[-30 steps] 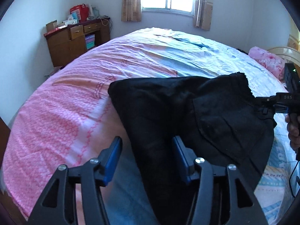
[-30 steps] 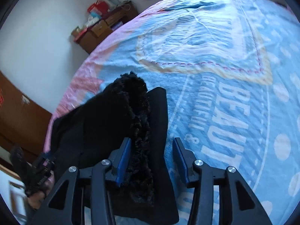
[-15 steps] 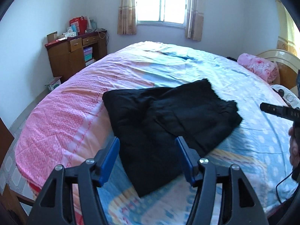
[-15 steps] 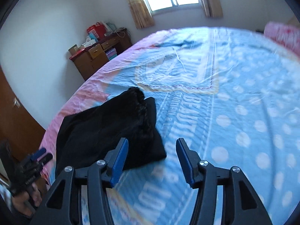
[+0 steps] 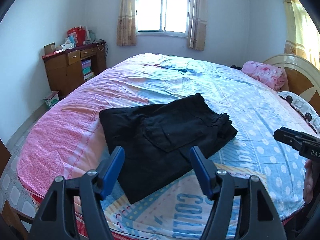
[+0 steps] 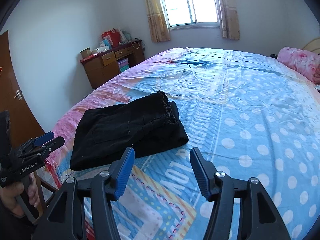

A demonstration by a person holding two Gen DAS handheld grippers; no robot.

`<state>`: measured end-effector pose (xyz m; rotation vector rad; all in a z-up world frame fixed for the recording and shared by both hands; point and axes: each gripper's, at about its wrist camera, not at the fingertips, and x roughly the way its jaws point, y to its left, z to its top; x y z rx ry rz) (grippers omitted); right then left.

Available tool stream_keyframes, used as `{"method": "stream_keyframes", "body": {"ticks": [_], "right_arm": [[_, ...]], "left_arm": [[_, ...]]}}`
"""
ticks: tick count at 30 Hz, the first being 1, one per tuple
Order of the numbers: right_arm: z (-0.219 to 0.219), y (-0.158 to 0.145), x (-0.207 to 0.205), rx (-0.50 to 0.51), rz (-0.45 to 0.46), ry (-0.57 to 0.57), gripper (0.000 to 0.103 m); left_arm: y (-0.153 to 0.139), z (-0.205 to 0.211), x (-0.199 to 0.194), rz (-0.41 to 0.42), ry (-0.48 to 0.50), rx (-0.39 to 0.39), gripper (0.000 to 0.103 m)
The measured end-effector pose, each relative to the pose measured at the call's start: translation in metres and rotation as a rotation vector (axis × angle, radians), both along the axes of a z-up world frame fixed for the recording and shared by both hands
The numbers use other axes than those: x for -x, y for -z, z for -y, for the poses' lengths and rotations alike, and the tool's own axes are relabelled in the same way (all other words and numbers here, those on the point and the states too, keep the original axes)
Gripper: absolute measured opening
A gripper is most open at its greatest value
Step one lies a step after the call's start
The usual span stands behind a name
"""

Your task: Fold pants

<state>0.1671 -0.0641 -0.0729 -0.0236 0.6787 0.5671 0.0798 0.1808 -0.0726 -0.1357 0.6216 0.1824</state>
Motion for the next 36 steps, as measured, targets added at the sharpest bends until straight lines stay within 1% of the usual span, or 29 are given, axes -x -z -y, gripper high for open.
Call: {"method": "stream_keyframes", "body": {"ticks": [1,3,10,18,20,24,31,32,33,34,36], "right_arm": [[0.001,-0.001,0.002,-0.002,0.002,0.001,0.06],[0.0,-0.003,0.006,-0.004,0.009,-0.004,0.061],[-0.005,-0.009,0.017,-0.002,0.029,-0.024,0.062],[-0.003,-0.011,0.02,-0.006,0.039,-0.019,0.063],[-0.002,-0.012,0.021,-0.008,0.045,-0.014,0.065],[-0.001,-0.012,0.022,-0.008,0.051,-0.002,0.067],[0.001,-0.015,0.025,-0.013,0.064,0.004,0.068],[0.002,-0.017,0.025,-0.017,0.069,0.009,0.07],[0.002,-0.017,0.027,-0.019,0.071,0.01,0.071],[0.003,-0.019,0.027,-0.022,0.074,0.014,0.076],[0.004,-0.02,0.027,-0.024,0.079,0.021,0.078]], "left_arm": [[0.0,0.001,0.0,0.0,0.001,0.0,0.076],[0.0,0.002,0.001,0.004,0.002,0.0,0.078],[-0.003,0.005,0.003,0.013,0.011,0.001,0.078],[-0.003,0.007,0.002,0.012,0.016,0.0,0.078],[-0.004,0.007,0.002,0.012,0.018,0.0,0.079],[-0.004,0.008,0.003,0.016,0.019,-0.001,0.09],[-0.006,0.011,0.003,0.02,0.034,-0.002,0.092],[-0.006,0.011,0.003,0.021,0.035,-0.002,0.092],[-0.007,0.011,0.003,0.022,0.031,-0.004,0.095],[-0.007,0.011,0.004,0.024,0.029,-0.004,0.099],[-0.009,0.01,0.005,0.031,0.023,0.0,0.1]]}}
